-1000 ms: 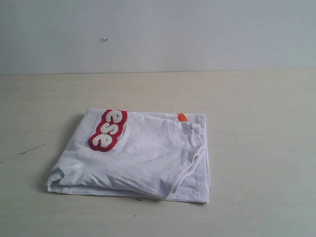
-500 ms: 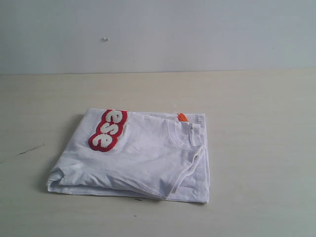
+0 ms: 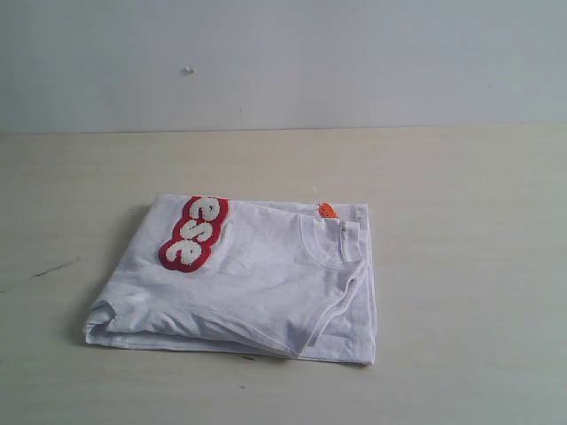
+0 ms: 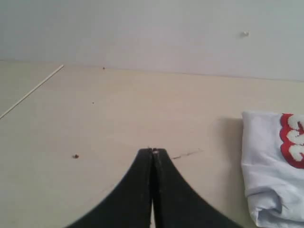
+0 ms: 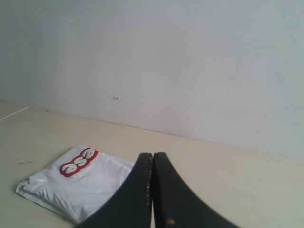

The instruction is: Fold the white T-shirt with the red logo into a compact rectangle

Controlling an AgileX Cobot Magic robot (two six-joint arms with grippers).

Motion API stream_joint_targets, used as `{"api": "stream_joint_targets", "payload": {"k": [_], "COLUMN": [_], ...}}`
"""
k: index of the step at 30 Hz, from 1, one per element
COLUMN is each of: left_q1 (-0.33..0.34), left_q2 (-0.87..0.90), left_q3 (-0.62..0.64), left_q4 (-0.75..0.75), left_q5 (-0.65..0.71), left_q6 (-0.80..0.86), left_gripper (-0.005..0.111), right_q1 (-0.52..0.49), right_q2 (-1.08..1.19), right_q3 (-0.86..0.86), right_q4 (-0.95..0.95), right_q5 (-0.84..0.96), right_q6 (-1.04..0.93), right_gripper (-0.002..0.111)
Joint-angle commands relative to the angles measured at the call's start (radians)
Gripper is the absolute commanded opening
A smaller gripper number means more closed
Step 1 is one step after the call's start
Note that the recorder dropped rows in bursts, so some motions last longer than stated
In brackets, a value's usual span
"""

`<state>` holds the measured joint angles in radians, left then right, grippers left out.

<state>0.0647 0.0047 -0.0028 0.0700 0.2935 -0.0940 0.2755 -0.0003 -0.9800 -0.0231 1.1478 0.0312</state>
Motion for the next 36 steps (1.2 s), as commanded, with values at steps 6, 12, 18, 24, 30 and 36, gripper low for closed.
{"api": "stream_joint_targets", "payload": {"k": [6,12,18,24,30,36], "left_q1": [-0.006,-0.006,-0.006,-0.006,-0.006,-0.006], "left_q2": [-0.005,-0.005,-0.005,-0.005,-0.005,-0.005], "left_q3": [0.003,0.003,0.003,0.003,0.003,0.003], "left_q4": [-0.008,-0.004,0.305,0.370,0.370,0.370], "left_q5": [0.038,0.038,0.063,0.063,0.063,0.063], "left_q6": [0.003,0.003,0.003,0.008,0.008,0.008], "left_gripper": [0.000,0.000,0.000,0.000,0.000,0.000], "right_q1": [-0.002,-0.002,-0.002,-0.002,-0.002,-0.002], "right_q2": [0.000,0.000,0.000,0.000,0.000,0.000], "right_q3": [-0.005,-0.005,-0.005,-0.005,-0.005,-0.005], "right_q4": [-0.003,-0.003,-0.003,-0.003,-0.003,-0.003], "right_q5": [-0.003,-0.003,-0.003,-0.003,-0.003,-0.003], "right_q6": [-0.002,0.000,0.000,0.000,0.000,0.000], "right_gripper": [0.000,0.000,0.000,0.000,0.000,0.000]}}
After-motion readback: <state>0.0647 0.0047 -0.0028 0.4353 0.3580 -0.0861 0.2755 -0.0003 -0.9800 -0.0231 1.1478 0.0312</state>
